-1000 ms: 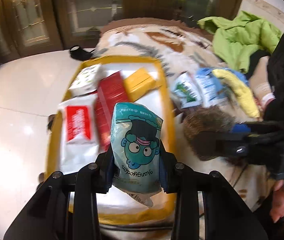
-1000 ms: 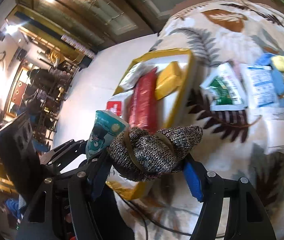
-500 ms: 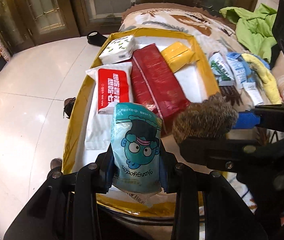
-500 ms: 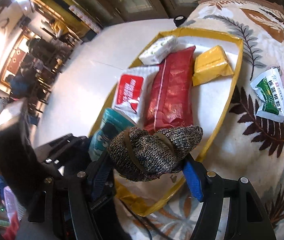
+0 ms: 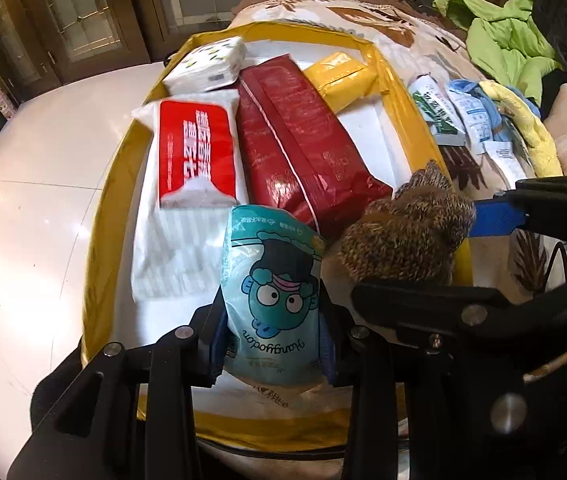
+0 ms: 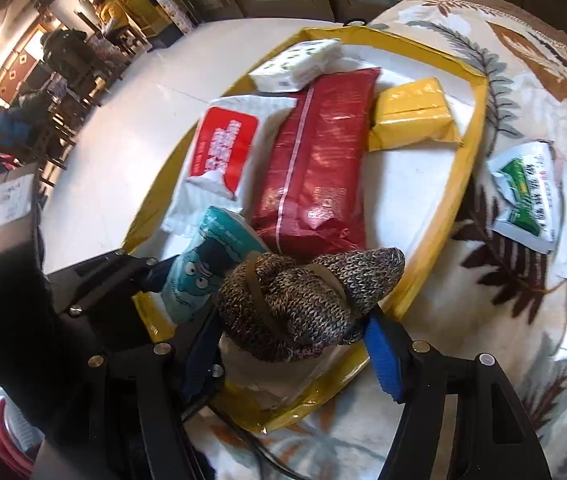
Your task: Organize soft objects
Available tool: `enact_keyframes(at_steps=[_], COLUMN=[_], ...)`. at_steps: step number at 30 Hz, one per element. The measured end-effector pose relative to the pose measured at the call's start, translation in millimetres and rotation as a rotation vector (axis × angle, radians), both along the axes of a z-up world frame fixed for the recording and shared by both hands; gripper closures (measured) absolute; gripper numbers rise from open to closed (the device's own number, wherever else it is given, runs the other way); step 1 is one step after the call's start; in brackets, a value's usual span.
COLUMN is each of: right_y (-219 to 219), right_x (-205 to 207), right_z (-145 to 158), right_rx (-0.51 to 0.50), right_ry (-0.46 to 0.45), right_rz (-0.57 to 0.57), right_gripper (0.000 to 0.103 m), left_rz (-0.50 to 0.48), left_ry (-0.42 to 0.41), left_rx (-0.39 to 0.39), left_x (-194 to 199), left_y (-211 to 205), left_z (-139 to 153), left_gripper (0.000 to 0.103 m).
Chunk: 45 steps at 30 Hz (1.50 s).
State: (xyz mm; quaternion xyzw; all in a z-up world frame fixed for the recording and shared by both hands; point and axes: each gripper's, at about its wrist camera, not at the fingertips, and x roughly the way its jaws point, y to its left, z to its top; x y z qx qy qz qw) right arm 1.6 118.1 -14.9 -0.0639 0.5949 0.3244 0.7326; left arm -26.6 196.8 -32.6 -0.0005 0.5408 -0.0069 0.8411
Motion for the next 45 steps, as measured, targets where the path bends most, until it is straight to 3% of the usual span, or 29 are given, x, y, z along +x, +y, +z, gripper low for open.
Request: enact_keyframes(at_steps=[7,14,19,25,45], right_y=[-11.3,-10.4,-19.6,-30.2,-113.8], right_x=[10.1,6.8,2.4,1.1,6.0], right_z=[0.1,9.5,19.7,29.2,55.8], right_rx=[0.031,0.067,0.143,0.208,0.315], right_ry=[0.024,0.012,0.029,0.04,0.022], right_rz=[-0.021,-0.04,-0.059,-0.089,-0.257], right_gripper=[0.033,0.031,0.03,0.029,0.026], left_rz=[-0.005,0.056,0.093,0.102,0.056], left_ry=[-0.017,-0.047,-0.104,-0.141,-0.191], left_rx=[0.019,0.022,0.08,0.085,0.127], left_x=[0.6,-3.2,-7.7,-10.9,-12.2], left_y=[-7.1,1.7,1.7,3.1,-24.4], left_z=[0.6,6.0,19.8,32.8,51.1], left_gripper=[0.063,0.042,0.038,0.031,0.031])
